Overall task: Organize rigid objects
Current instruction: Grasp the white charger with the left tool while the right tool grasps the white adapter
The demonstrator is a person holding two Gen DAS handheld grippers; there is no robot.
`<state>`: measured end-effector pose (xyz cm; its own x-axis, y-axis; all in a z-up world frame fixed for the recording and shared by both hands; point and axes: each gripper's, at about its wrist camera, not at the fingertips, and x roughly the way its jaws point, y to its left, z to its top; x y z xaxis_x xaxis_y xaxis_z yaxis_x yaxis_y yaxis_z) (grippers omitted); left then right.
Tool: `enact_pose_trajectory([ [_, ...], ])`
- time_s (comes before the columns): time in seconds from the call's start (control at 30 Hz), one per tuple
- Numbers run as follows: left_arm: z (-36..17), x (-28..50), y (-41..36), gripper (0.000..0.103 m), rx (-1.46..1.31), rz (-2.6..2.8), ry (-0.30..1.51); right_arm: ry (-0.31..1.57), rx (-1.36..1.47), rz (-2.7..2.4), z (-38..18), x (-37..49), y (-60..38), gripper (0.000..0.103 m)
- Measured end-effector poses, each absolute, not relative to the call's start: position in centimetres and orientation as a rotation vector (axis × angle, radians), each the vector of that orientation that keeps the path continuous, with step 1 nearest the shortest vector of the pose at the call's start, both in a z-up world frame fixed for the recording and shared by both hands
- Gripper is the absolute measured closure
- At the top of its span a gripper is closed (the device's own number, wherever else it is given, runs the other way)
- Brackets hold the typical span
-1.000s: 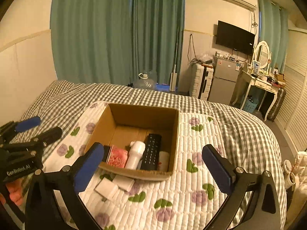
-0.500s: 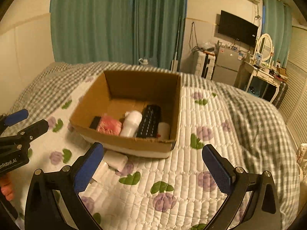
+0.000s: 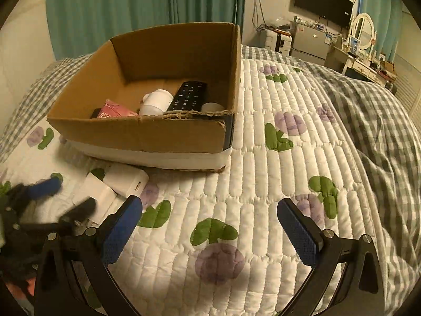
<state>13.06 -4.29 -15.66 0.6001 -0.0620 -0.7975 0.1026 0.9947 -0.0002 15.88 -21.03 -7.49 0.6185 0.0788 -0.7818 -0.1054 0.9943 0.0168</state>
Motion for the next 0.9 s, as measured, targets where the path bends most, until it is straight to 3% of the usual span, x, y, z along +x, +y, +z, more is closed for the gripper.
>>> enact_pose_trajectory([
  [0.07,-16.7,13.6,-4.6,0.023,0.058,-0.101,0.967,0.899,-0.033,0.105,-7.7,15.8,-20.9,0.000],
  [0.13,-16.9,13.4,-4.8,0.048,0.062,-0.118,0.966,0.902,-0.030,0.101,-8.0,15.7,-20.9,0.000],
  [0.17,-16.8,13.3,-4.9,0.050,0.059,-0.134,0.968,0.903,-0.025,0.103,-8.1,15.6,-20.9,0.000],
  [0.5,-11.2,9.9,-2.0,0.052,0.074,-0.082,0.850,0.880,-0.039,0.136,-7.3,14.4,-18.9,0.000],
  [0.9,-11.8,12.1,3.2,0.052,0.003,0.000,0.871,0.979,-0.083,0.200,-11.1,18.4,-11.4,0.004],
])
